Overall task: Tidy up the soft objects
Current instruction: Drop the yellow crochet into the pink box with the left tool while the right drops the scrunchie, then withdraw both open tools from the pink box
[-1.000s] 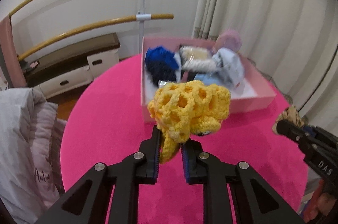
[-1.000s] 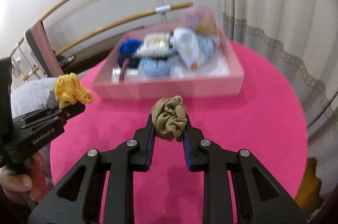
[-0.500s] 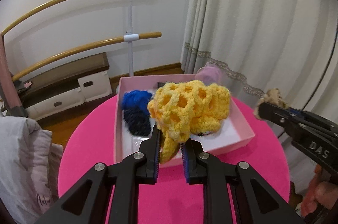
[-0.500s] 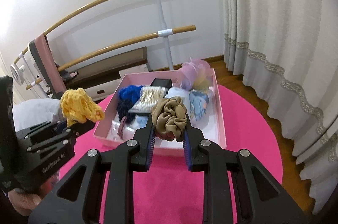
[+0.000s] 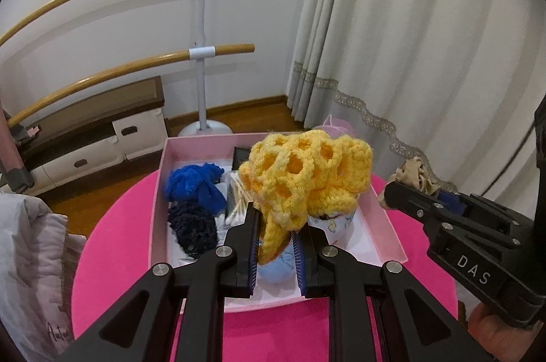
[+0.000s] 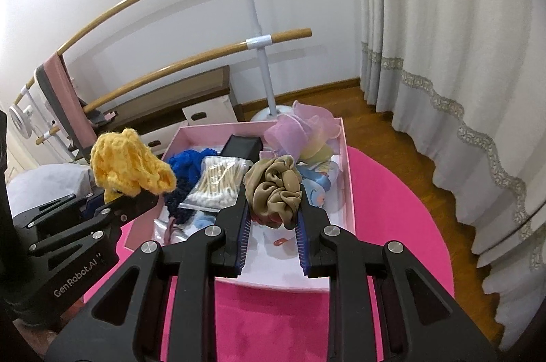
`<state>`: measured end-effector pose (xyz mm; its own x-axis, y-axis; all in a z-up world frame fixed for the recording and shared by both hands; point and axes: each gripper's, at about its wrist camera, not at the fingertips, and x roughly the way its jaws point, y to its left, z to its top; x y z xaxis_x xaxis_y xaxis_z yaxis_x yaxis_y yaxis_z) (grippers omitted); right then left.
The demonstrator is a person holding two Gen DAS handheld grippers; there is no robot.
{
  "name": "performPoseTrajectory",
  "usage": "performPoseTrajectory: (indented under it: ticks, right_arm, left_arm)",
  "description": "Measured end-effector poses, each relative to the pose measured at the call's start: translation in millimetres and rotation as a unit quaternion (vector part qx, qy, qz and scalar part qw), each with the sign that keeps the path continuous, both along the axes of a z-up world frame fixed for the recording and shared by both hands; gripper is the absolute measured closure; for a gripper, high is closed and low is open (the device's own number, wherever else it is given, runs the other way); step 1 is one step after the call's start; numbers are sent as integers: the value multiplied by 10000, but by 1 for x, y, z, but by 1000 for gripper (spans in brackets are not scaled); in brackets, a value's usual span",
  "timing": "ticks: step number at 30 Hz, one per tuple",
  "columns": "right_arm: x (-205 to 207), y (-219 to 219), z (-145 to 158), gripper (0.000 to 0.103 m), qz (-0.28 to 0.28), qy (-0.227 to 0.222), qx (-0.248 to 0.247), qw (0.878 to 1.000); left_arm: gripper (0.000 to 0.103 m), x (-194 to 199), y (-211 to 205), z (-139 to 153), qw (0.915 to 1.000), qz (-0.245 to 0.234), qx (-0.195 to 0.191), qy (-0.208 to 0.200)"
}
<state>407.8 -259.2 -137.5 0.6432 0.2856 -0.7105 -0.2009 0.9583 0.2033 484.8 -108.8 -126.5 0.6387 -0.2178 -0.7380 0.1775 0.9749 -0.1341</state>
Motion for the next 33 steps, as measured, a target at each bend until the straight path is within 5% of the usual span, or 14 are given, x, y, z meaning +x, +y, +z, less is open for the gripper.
performPoseTrajectory:
  ticks: [16, 29, 33]
  right_arm:
    - [25, -2, -21, 77, -46, 315, -73, 9995]
    - [22, -13, -24, 8, -301, 283, 167, 9990]
    - [17, -13, -22, 0, -356, 212, 175, 9990]
  left_arm:
    - [82, 41, -18, -23, 9994, -117, -18, 340]
    - [33, 36, 8, -20, 9995, 277, 70, 103]
    - [25, 24, 15, -14, 9992, 360, 177, -77]
